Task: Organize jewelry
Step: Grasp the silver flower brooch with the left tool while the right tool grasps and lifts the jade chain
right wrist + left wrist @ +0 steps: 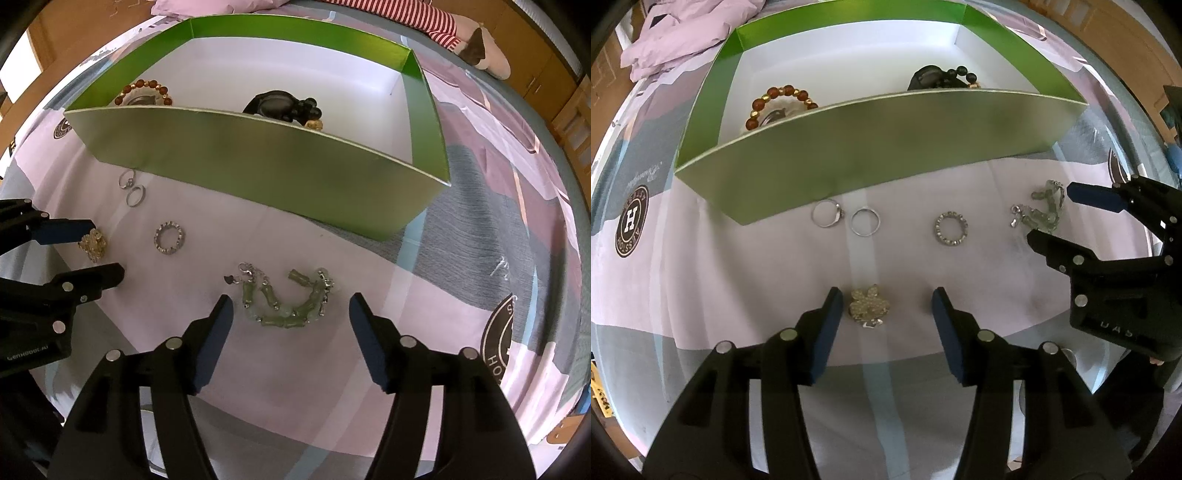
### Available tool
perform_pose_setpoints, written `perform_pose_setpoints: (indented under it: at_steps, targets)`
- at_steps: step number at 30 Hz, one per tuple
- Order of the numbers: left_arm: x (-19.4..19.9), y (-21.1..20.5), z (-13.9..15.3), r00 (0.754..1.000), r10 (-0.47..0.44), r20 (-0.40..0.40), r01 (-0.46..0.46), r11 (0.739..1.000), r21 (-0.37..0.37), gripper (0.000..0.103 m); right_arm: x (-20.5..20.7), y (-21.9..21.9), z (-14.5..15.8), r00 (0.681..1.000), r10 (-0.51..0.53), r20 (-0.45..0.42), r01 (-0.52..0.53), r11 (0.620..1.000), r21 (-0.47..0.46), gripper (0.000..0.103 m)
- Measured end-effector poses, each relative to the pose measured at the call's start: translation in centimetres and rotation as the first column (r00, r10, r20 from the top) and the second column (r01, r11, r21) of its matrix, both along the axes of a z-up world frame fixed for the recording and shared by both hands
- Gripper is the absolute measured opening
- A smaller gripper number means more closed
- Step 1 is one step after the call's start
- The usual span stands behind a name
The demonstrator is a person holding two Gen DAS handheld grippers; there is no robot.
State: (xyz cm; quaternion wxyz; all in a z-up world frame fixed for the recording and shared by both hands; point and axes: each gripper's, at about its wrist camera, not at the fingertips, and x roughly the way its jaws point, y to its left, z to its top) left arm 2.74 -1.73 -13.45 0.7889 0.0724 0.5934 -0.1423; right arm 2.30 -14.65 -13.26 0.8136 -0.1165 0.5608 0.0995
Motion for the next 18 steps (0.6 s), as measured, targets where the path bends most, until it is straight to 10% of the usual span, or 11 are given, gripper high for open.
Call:
perform_pose_setpoints:
  at_steps: [14, 18]
  targets:
    - [0.0, -0.02, 0.13, 1.0, 0.003, 0.011, -0.003, 1.0, 0.016, 0.024, -0.15, 0.7, -0.1, 1.0, 0.004, 0.004, -0.004, 1.0, -0.01, 0.066]
    - [-0.03, -0.01, 0.13, 1.0, 0.007, 0.011, -0.007, 1.0, 0.014, 0.02, -0.13, 0.72, -0.05, 1.0, 0.007, 0.001, -0.007, 1.0, 0.012, 0.04]
